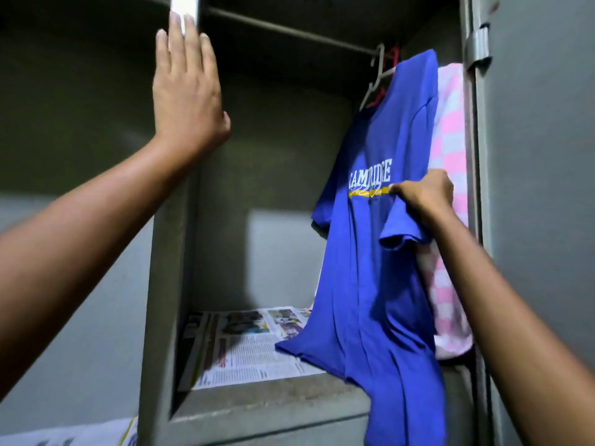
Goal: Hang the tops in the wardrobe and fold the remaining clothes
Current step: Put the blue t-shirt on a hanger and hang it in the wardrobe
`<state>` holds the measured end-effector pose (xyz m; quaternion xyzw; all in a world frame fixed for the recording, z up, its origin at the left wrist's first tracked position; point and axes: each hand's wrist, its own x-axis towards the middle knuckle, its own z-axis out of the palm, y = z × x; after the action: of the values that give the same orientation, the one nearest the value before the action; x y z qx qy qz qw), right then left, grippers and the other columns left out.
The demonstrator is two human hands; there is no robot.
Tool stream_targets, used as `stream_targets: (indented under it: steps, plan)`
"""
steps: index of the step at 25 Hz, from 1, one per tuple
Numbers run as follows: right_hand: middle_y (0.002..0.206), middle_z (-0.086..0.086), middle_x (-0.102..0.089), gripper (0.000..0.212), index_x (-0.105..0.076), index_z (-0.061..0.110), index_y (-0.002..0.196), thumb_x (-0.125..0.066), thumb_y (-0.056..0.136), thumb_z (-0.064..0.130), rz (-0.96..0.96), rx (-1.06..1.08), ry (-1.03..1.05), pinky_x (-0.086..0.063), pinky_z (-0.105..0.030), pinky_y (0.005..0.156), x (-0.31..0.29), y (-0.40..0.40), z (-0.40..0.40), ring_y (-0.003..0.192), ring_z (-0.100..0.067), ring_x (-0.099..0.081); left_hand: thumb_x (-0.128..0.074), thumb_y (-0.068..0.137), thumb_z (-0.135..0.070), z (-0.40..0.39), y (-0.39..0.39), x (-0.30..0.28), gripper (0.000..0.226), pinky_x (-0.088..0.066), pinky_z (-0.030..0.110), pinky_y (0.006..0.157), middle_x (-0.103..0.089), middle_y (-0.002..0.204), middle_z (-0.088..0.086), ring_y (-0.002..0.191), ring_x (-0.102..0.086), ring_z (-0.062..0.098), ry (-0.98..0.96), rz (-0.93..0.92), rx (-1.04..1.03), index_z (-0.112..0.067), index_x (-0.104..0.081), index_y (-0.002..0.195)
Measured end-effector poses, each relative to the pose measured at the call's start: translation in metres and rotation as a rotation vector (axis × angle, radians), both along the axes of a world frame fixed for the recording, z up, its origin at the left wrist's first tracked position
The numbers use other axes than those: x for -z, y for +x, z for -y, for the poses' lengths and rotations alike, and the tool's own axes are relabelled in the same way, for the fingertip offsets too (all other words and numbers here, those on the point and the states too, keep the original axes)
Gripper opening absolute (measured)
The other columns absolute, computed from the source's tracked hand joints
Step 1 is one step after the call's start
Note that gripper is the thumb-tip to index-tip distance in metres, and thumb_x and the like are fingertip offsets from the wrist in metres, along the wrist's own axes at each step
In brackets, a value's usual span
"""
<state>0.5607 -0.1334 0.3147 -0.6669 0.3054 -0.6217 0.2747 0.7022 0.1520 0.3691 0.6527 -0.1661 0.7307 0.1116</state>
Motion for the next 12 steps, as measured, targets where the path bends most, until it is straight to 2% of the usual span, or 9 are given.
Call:
stream_targets:
  steps: [4,7,9,10,12]
  plan:
    - [0.103,-0.015,-0.063,0.047,-0.061,0.000,0.101,-0.079,0.069,0.031,-0.100,-0.063,0.084,-0.046,-0.036,0.074,0.073,0.005,0.004,0.097,-0.033,-0.062,-0.054,0.085,-0.047,0.024,-0.008,0.018,0.075,-0.005,0.047,0.116,-0.015,0.154,0.023,0.144,-0.002,0.037,0.183,-0.102,-0.228,0.002,-0.035,0.139]
    - [0.088,-0.010,-0.060,0.041,-0.058,0.007,0.083,-0.081,0.064,0.036,-0.107,-0.105,0.132,-0.047,-0.034,0.069,0.105,0.003,0.004,0.083,-0.025,-0.059,-0.052,0.086,-0.049,0.067,-0.010,0.048,0.070,-0.008,0.045,0.116,-0.026,0.150,0.024,0.144,-0.009,0.036,0.281,-0.390,0.015,0.001,-0.043,0.134]
    - [0.098,-0.016,-0.061,0.046,-0.059,0.003,0.097,-0.082,0.067,0.029,-0.151,-0.106,0.150,-0.047,-0.038,0.074,0.127,0.004,0.003,0.091,-0.029,-0.060,-0.054,0.087,-0.046,0.102,-0.003,0.079,0.061,-0.026,0.039,0.109,-0.043,0.139,0.024,0.135,-0.032,0.035,0.322,-0.699,0.268,0.000,-0.050,0.127]
    - [0.102,-0.016,-0.063,0.047,-0.060,0.000,0.102,-0.082,0.069,0.026,-0.176,-0.121,0.160,-0.048,-0.038,0.078,0.137,0.003,0.001,0.094,-0.032,-0.061,-0.055,0.087,-0.042,0.119,0.003,0.095,0.054,-0.037,0.035,0.100,-0.051,0.132,0.022,0.126,-0.044,0.035,0.343,-0.847,0.385,-0.001,-0.055,0.121]
    - [0.106,-0.018,-0.065,0.049,-0.062,-0.004,0.103,-0.082,0.069,0.025,-0.203,-0.162,0.187,-0.051,-0.040,0.083,0.153,0.002,0.000,0.096,-0.033,-0.062,-0.055,0.088,-0.033,0.147,0.019,0.125,0.043,-0.044,0.032,0.086,-0.058,0.124,0.020,0.112,-0.055,0.034,0.432,-1.076,0.491,0.000,-0.057,0.116]
